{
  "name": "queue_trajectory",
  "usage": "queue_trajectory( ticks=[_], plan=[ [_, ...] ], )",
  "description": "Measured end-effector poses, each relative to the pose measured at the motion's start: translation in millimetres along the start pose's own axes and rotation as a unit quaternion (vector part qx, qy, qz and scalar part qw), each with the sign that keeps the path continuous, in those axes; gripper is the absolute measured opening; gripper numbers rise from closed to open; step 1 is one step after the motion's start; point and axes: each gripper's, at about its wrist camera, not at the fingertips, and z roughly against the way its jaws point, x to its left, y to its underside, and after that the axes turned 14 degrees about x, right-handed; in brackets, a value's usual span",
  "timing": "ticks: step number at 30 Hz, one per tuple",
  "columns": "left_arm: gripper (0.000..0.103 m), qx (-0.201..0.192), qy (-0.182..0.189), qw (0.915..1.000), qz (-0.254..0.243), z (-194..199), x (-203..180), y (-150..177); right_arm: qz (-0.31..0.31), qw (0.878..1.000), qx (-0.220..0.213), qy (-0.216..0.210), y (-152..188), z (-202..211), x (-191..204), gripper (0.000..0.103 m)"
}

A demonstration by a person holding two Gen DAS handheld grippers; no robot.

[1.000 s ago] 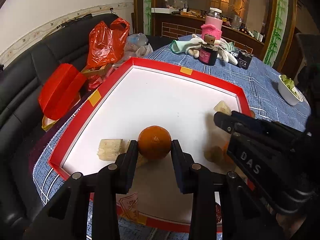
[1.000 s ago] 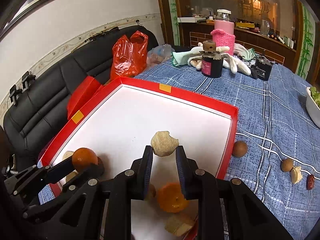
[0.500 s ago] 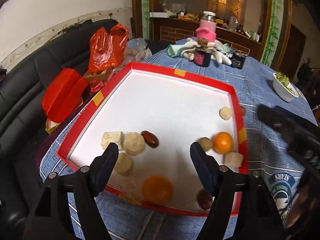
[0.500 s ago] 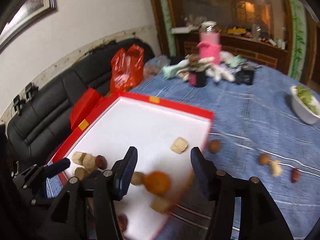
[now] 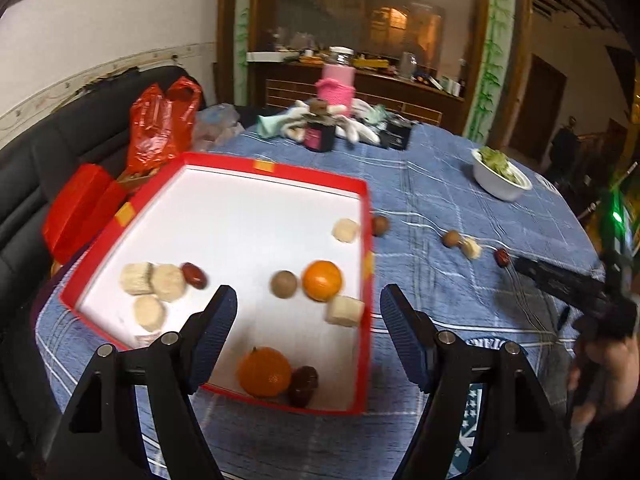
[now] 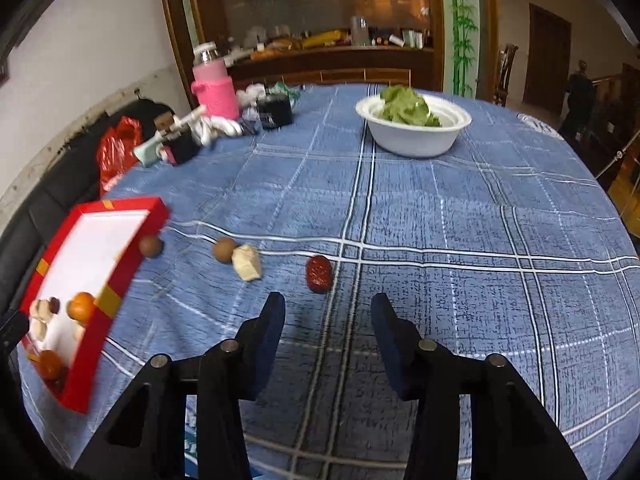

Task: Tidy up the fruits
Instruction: 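Grasp a red date with the right tool while the left tool grasps a tan cube, then lift the tan cube with the left tool while the right tool holds the red date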

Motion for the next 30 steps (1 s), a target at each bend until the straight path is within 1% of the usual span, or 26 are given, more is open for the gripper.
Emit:
queue_trajectory(
  ticks=[3, 5, 6, 7, 10, 13, 15, 18, 20, 22, 26, 28, 29, 30],
  plan=[
    [0.074, 0.001, 0.005, 0.9999, -0.01, 0.3, -11.6, -3.6, 0.01, 1.0, 0.006, 0.005, -15.0, -11.0, 7.6, 0.046],
    [0.074, -0.003, 0.012, 0.9998, -0.016, 2.3, -20.7, -7.2, 0.018, 0.999, 0.023, 0.019, -23.3, -24.9, 9.5, 0.041],
    [0.074, -0.005, 0.016, 0.9997, -0.02, 2.8, -26.7, -9.1, 0.015, 0.999, 0.038, 0.021, -22.8, -32.9, 9.2, 0.021],
    [0.074, -0.004, 0.018, 0.9995, -0.027, 2.2, -34.1, -11.0, 0.01, 0.999, 0.048, 0.014, -22.7, -38.2, 6.9, 0.018],
    [0.074, 0.0, 0.027, 0.9984, -0.049, -6.4, -60.7, -18.5, 0.001, 1.0, 0.03, 0.001, -12.0, -27.5, -0.7, 0.017],
    [0.074, 0.013, 0.035, 0.9971, -0.066, -22.4, -95.0, -27.7, -0.022, 1.0, 0.004, -0.015, 1.4, -8.6, -18.8, 0.018],
    [0.074, 0.032, 0.041, 0.9958, -0.075, -38.0, -118.6, -35.3, -0.037, 0.999, -0.02, -0.021, 10.0, 3.8, -32.6, 0.018],
    [0.074, 0.058, 0.048, 0.9939, -0.081, -64.4, -148.9, -43.9, -0.057, 0.996, -0.045, -0.042, 16.9, 12.6, -48.8, 0.018],
    [0.074, 0.079, 0.054, 0.9927, -0.073, -80.5, -161.1, -50.3, -0.067, 0.994, -0.057, -0.059, 15.2, 18.0, -54.9, 0.018],
    [0.074, 0.088, 0.051, 0.9929, -0.061, -93.7, -168.8, -55.4, -0.066, 0.994, -0.064, -0.066, 13.8, 19.9, -55.5, 0.018],
    [0.068, 0.104, 0.046, 0.9919, -0.056, -113.7, -179.8, -61.6, -0.072, 0.992, -0.063, -0.083, 11.6, 19.2, -58.6, 0.018],
    [0.045, 0.114, 0.038, 0.9915, -0.052, -125.8, -179.4, -62.4, -0.072, 0.991, -0.069, -0.09, 11.8, 22.7, -59.7, 0.018],
    [0.024, 0.111, 0.027, 0.9922, -0.051, -128.4, -178.9, -62.0, -0.072, 0.991, -0.07, -0.093, 11.8, 23.5, -60.2, 0.018],
    [0.012, 0.1, 0.014, 0.9933, -0.056, -128.0, -180.1, -62.4, -0.073, 0.99, -0.07, -0.096, 11.2, 23.2, -60.0, 0.018]
  ],
)
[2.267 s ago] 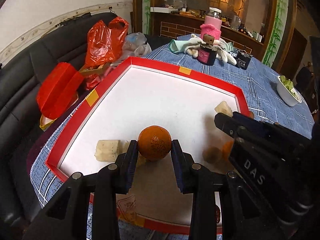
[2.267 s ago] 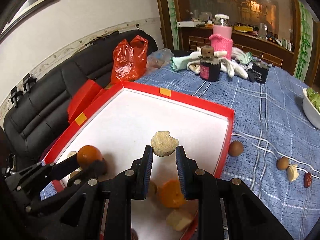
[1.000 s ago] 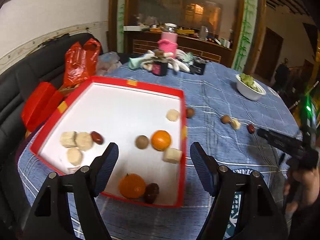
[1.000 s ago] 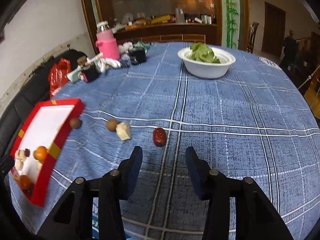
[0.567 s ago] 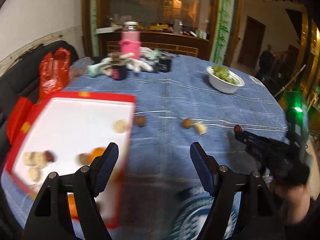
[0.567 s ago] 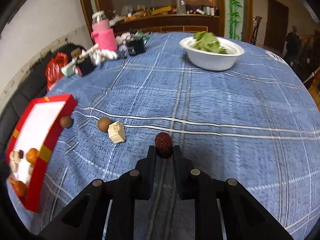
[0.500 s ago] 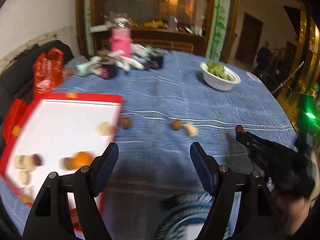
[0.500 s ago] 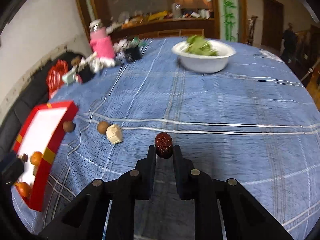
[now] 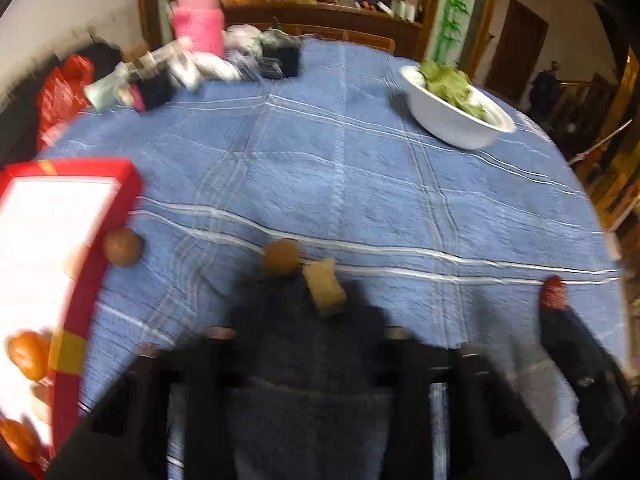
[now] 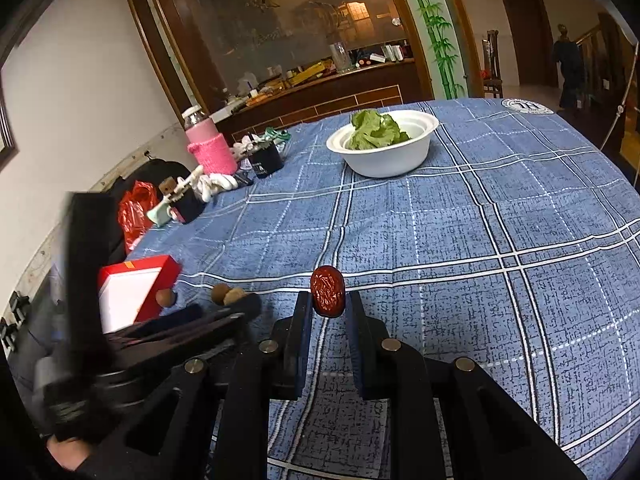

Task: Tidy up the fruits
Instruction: 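Lift the tan cube with the left tool while the right tool holds the red date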

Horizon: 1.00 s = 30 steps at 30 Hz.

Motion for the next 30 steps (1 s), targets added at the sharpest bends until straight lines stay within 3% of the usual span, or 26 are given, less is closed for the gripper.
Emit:
queue_trajectory(
  ticks=[7, 15, 23, 30],
  plan=[
    [0.012, -0.016, 0.021, 0.9996, -0.014, 29.6, 7.5, 26.8, 0.005, 1.0, -0.002, 0.0, 2.6, 1.4, 3.1, 0.018],
    [0.012, -0.034, 0.021, 0.9985, -0.038, 55.7, 7.0, 63.0, 0.007, 0.999, -0.004, 0.04, 5.5, 6.4, 8.6, 0.018],
    [0.012, -0.042, 0.03, 0.9975, -0.049, 62.5, 9.5, 78.3, 0.025, 0.997, -0.005, 0.078, 49.0, 34.6, 20.3, 0.018],
    [0.012, -0.043, 0.03, 0.9974, -0.049, 59.6, 13.4, 85.4, 0.007, 0.997, -0.018, 0.081, 69.2, 45.0, 18.7, 0.018]
  ],
)
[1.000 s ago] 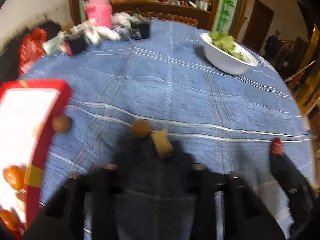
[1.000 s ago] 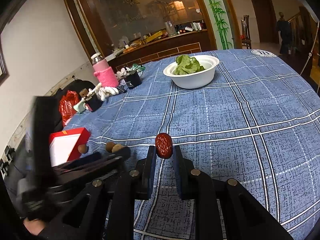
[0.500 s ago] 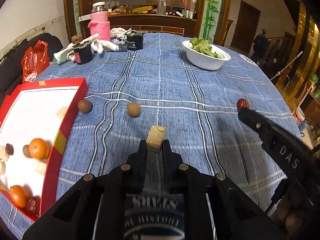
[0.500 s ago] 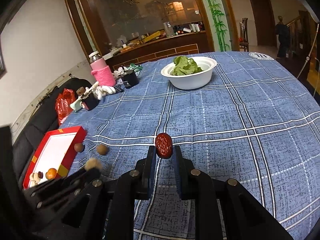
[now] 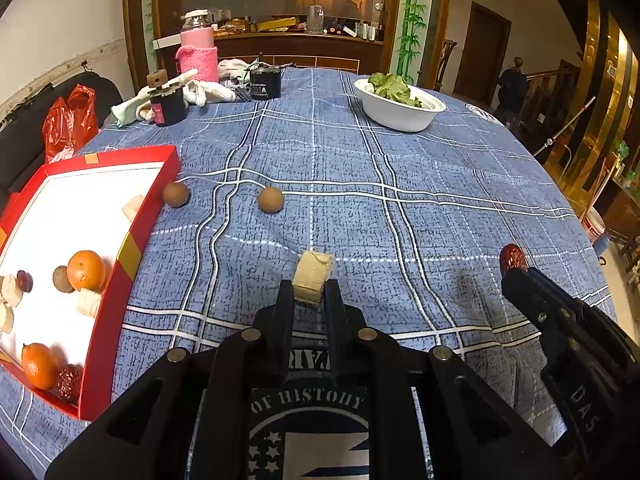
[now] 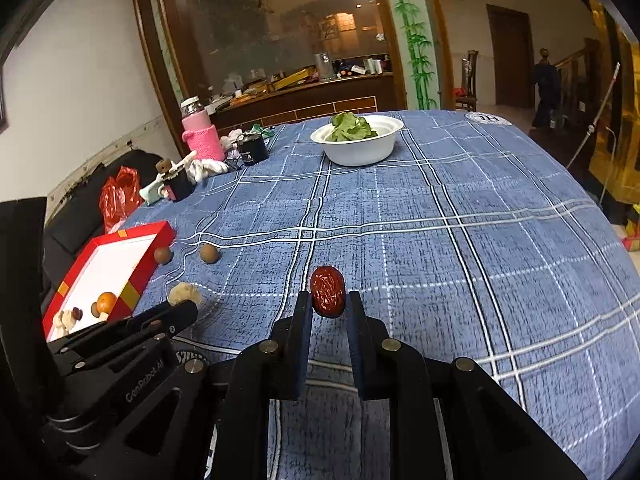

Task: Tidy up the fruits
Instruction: 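Lift the tan cube with the left tool while the right tool holds the red date, then carry the tan cube over the red tray while the right tool carries the red date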

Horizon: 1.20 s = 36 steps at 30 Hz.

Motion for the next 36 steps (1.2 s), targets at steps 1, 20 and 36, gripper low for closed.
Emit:
queue_trajectory(
  ticks=[1, 20, 36],
  plan=[
    [0.012, -0.001, -0.001, 1.0, -0.001, -0.5, 0.6, 1.0, 0.002, 1.0, 0.001, 0.003, 1.4, -1.3, 1.3, 0.018],
    [0.012, -0.049, -0.015, 0.9987, -0.005, 13.7, -1.3, 8.2, 0.018, 0.999, -0.005, 0.04, 4.6, -4.4, 12.9, 0.018],
    [0.012, -0.094, -0.024, 0.9951, 0.02, 29.7, 6.3, 14.9, 0.018, 0.998, -0.03, 0.06, 6.2, 3.8, 14.5, 0.018]
  ],
)
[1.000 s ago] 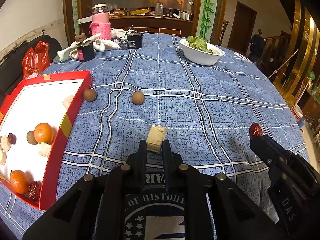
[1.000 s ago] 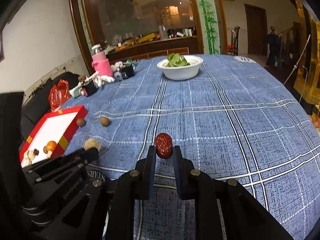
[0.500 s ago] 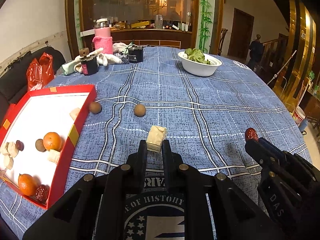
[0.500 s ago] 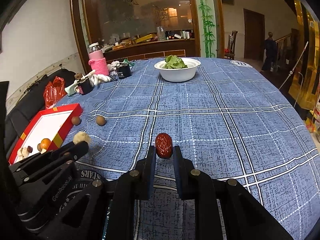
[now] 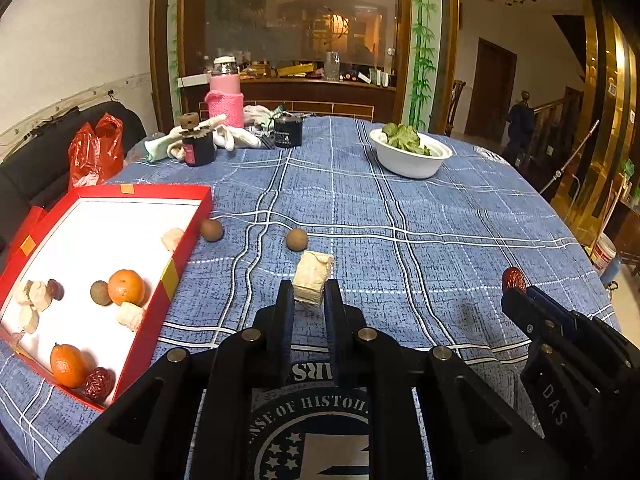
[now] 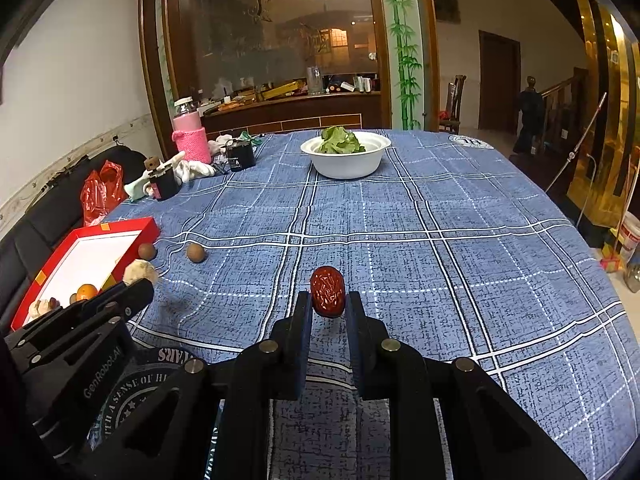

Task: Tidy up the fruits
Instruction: 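Carry the tan cube over the red tray while the right tool carries the red date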

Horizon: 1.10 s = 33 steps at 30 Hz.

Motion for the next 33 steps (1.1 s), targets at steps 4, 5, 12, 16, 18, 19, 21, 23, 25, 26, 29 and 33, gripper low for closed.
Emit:
queue_trajectory(
  ticks=[4, 5, 12, 16, 18, 19, 21, 23, 25, 26, 29, 33],
  plan=[
    [0.012, -0.006, -0.002, 1.0, 0.003, 3.3, 1.2, 0.9, 0.0, 1.0, -0.007, 0.005, 1.5, 2.9, 0.7, 0.018],
    [0.012, -0.007, -0.002, 1.0, 0.004, 3.8, 1.8, 1.1, 0.0, 1.0, -0.009, 0.006, 1.8, 3.7, 0.9, 0.018],
    [0.012, -0.019, -0.002, 0.9997, 0.013, 8.9, 7.4, 3.2, 0.002, 1.0, -0.015, 0.013, 1.5, 6.1, 0.8, 0.018],
    [0.012, -0.016, -0.012, 0.9997, 0.014, 10.5, 12.5, 4.0, 0.004, 1.0, -0.017, 0.015, 1.8, 7.6, 1.6, 0.018],
    [0.012, -0.01, -0.01, 0.9996, 0.023, 11.5, 20.2, 1.9, 0.007, 1.0, -0.015, 0.014, 1.8, 7.2, 2.4, 0.018],
    [0.012, -0.011, -0.011, 0.9995, 0.027, 13.7, 25.1, 1.0, 0.01, 1.0, -0.015, 0.015, 1.9, 7.7, 3.6, 0.018],
    [0.012, -0.017, -0.017, 0.9992, 0.031, 18.9, 34.0, -0.7, 0.016, 1.0, -0.013, 0.012, 2.0, 8.3, 8.5, 0.018],
    [0.012, -0.017, -0.018, 0.9991, 0.035, 22.9, 41.5, -0.1, 0.023, 1.0, -0.013, 0.006, 2.5, 10.3, 15.4, 0.018],
    [0.012, -0.016, -0.017, 0.9989, 0.04, 27.9, 49.6, 1.0, 0.034, 0.999, -0.016, 0.002, 1.7, 13.6, 24.8, 0.017],
    [0.012, -0.016, -0.016, 0.9989, 0.042, 30.1, 53.4, 2.0, 0.038, 0.999, -0.017, -0.002, 1.2, 15.5, 29.6, 0.017],
    [0.012, -0.016, -0.012, 0.9986, 0.048, 37.6, 63.9, 4.3, 0.052, 0.998, -0.02, -0.009, 0.0, 20.6, 43.5, 0.017],
    [0.012, -0.018, -0.011, 0.9982, 0.056, 46.2, 75.5, 7.0, 0.071, 0.997, -0.024, -0.018, 1.3, 28.9, 60.1, 0.017]
  ],
)
